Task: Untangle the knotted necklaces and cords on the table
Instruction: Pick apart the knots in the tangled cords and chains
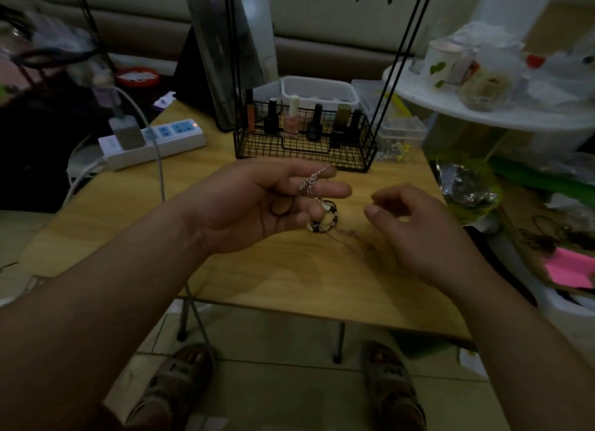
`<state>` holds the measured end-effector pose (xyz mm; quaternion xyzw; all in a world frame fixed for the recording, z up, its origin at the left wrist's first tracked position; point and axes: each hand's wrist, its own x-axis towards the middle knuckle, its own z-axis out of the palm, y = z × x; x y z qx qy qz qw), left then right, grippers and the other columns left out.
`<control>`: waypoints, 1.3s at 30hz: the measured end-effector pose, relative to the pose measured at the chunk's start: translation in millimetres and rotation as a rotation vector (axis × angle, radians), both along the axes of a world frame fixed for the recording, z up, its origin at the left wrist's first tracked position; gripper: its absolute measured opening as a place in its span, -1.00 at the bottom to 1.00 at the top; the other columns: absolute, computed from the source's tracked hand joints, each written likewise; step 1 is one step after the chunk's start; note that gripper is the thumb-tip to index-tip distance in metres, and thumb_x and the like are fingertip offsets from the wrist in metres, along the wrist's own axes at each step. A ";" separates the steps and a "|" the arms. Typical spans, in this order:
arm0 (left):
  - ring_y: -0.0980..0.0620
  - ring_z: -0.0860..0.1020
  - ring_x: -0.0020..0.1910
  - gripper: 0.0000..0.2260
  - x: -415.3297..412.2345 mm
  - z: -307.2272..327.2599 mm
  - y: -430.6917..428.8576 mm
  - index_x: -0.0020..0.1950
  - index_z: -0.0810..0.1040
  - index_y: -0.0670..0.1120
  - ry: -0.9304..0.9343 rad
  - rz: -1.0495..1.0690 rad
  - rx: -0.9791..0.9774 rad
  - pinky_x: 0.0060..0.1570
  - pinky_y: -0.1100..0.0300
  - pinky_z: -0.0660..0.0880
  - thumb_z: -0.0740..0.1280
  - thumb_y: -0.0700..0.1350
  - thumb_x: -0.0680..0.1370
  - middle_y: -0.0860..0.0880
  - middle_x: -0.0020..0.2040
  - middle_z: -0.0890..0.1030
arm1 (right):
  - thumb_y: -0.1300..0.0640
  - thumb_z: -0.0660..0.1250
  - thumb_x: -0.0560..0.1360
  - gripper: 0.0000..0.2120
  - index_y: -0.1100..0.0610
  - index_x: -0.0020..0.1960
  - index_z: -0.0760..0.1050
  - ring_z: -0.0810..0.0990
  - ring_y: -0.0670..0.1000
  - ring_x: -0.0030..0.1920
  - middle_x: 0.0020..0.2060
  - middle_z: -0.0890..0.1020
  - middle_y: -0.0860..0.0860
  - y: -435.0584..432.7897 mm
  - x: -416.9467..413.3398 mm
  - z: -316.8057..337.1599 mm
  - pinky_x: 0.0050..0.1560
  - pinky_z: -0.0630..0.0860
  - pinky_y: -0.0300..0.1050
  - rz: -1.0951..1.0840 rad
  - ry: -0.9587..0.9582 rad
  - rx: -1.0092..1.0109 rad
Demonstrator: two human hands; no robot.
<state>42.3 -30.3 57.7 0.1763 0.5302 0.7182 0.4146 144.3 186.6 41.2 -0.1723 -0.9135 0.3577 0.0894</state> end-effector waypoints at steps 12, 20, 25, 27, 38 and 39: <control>0.00 0.68 -0.20 -0.67 -2.6 0.1 -8.0 0.41 0.48 -0.21 0.170 -0.113 -0.111 -0.20 0.23 0.62 0.20 -0.34 0.65 -0.25 0.20 0.69 | 0.15 0.22 0.67 -0.84 0.17 0.01 0.54 0.39 -0.04 -0.39 -0.39 0.40 -0.02 -10.3 -13.2 7.1 -0.41 0.40 -0.19 0.251 0.099 -0.931; 0.01 0.67 -0.21 -0.86 1.9 -1.1 -5.7 0.18 0.56 -0.19 0.324 -0.165 -0.243 -0.19 0.21 0.61 0.26 -0.26 0.67 -0.21 0.12 0.72 | 0.06 0.29 0.64 -0.80 0.15 -0.08 0.55 0.21 -0.06 -0.46 -0.45 0.34 -0.04 -3.7 -13.8 6.6 -0.42 0.06 -0.14 0.151 0.168 -0.892; 0.05 0.62 -0.23 -0.86 6.5 -5.4 -2.7 0.07 0.60 -0.16 0.337 -0.114 -0.241 -0.25 0.24 0.57 0.37 -0.17 0.54 -0.15 0.05 0.71 | 0.06 0.32 0.64 -0.78 0.10 -0.14 0.60 0.44 -0.05 -0.39 -0.38 0.48 -0.01 -6.3 -12.4 1.6 -0.36 0.32 -0.16 0.059 0.141 -0.676; 0.07 0.58 -0.24 -0.90 6.8 -7.9 -1.5 0.04 0.61 -0.15 0.332 -0.099 -0.238 -0.26 0.25 0.54 0.38 -0.17 0.55 -0.10 -0.05 0.67 | 0.06 0.34 0.63 -0.81 0.10 -0.11 0.61 0.46 -0.06 -0.38 -0.35 0.52 0.01 -8.6 -11.1 0.3 -0.38 0.37 -0.18 0.045 0.137 -0.584; 0.07 0.53 -0.30 -0.88 6.2 -9.9 7.6 -0.04 0.61 -0.10 0.322 -0.043 -0.263 -0.30 0.23 0.45 0.31 -0.18 0.66 -0.07 -0.17 0.65 | 0.21 0.41 0.57 -0.87 0.01 0.06 0.57 0.63 -0.13 0.05 -0.03 0.66 -0.08 -19.6 0.5 -1.5 0.05 0.59 -0.13 0.177 0.224 -0.231; 0.07 0.53 -0.30 -0.88 6.2 -9.8 8.4 -0.04 0.61 -0.11 0.320 -0.034 -0.259 -0.31 0.23 0.45 0.31 -0.18 0.66 -0.07 -0.18 0.65 | 0.22 0.42 0.57 -0.87 0.02 0.07 0.57 0.65 -0.11 0.04 -0.04 0.67 -0.06 -20.8 1.6 -0.6 0.05 0.60 -0.13 0.222 0.229 -0.269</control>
